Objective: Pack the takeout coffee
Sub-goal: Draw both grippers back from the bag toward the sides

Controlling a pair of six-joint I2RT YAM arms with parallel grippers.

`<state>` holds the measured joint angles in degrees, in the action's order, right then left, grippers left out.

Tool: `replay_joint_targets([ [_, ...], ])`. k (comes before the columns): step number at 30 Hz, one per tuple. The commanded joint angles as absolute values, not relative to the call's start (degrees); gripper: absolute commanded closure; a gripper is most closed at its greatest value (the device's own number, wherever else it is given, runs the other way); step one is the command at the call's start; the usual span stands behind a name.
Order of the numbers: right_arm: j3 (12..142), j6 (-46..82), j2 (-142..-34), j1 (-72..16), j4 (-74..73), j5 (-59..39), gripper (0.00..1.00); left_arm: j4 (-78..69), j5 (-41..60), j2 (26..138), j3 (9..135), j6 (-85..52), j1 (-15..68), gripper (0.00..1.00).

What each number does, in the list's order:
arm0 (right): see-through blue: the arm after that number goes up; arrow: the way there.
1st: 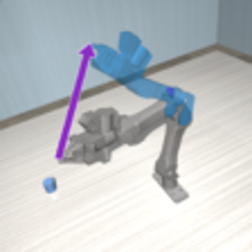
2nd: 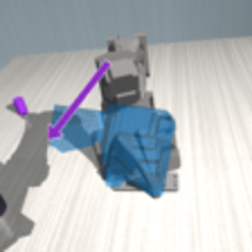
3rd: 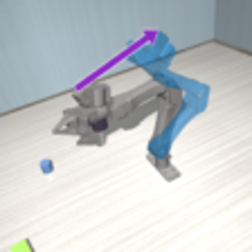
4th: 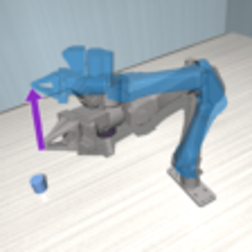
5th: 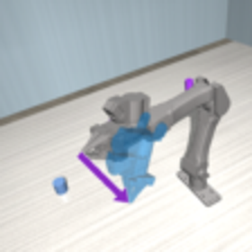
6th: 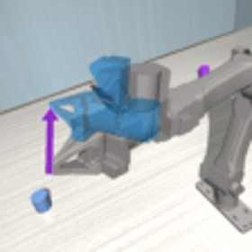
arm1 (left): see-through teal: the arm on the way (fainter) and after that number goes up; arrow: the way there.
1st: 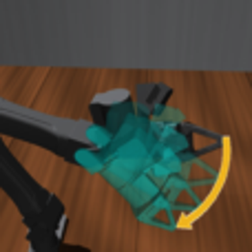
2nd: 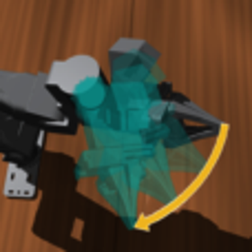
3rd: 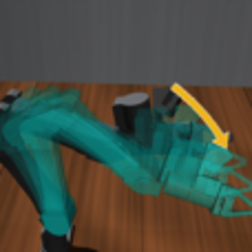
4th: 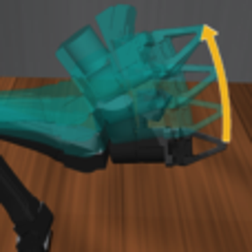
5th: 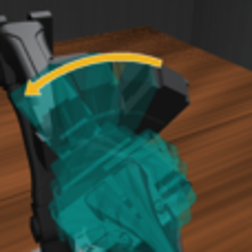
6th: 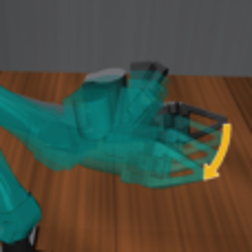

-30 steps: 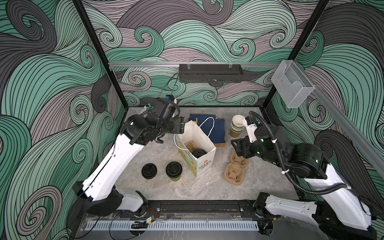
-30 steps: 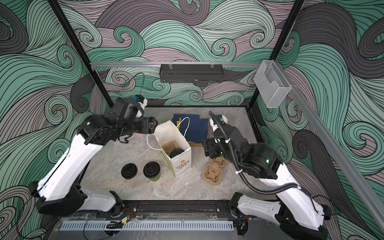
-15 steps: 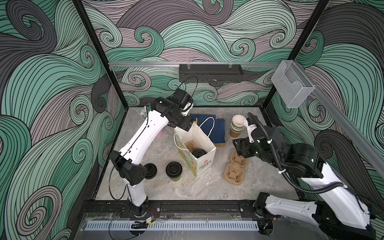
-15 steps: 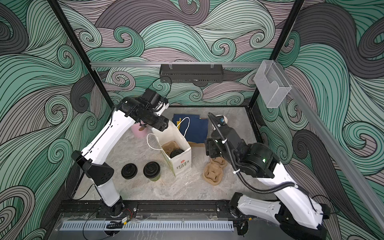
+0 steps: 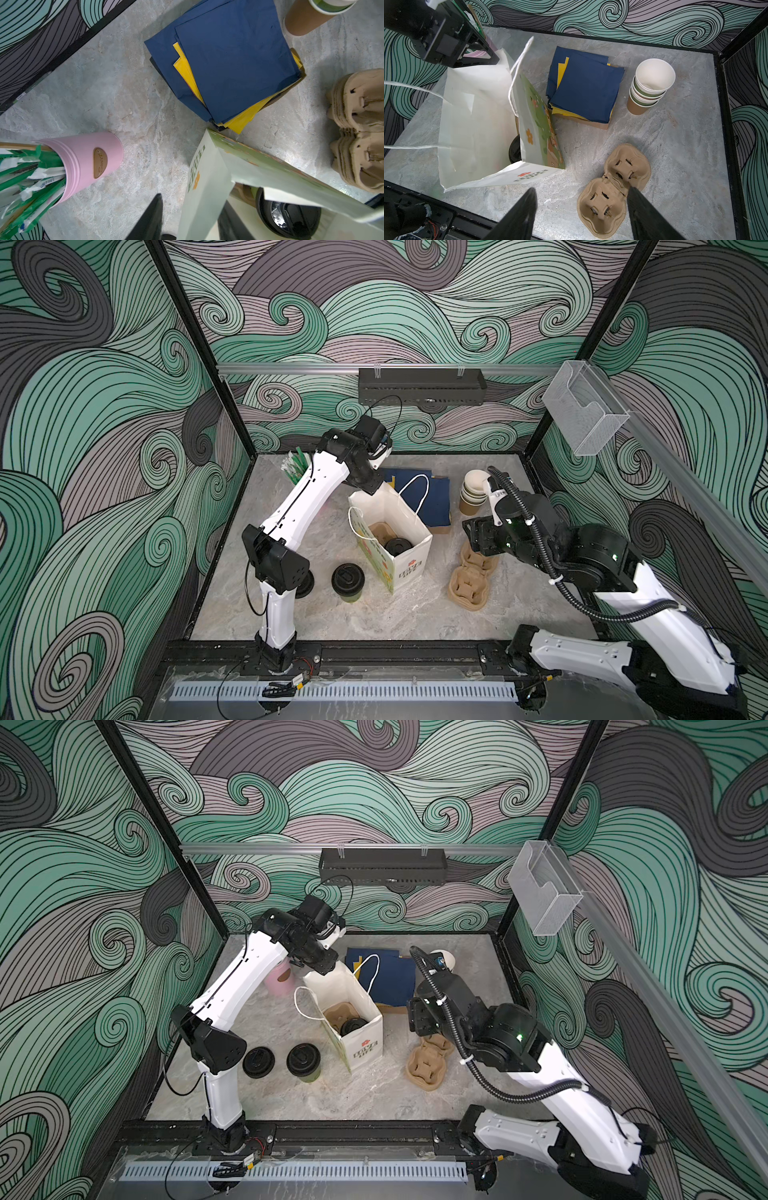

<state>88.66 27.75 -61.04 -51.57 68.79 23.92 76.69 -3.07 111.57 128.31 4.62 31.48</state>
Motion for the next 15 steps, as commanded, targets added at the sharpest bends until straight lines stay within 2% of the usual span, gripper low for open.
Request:
replay_joint_targets([
  [1,88.3,28.6,-60.8,-51.6,69.4,24.1,0.30,77.2,-0.4,111.6,128.2,5.5,30.4,0.61],
  [11,88.3,27.6,-61.1,-51.6,69.4,23.7,0.30,78.2,1.0,111.0,126.6,4.2,28.1,0.89],
  [15,88.1,27.5,-61.3,-51.6,69.4,23.4,0.29,78.4,1.6,108.7,126.4,1.9,25.8,0.95],
])
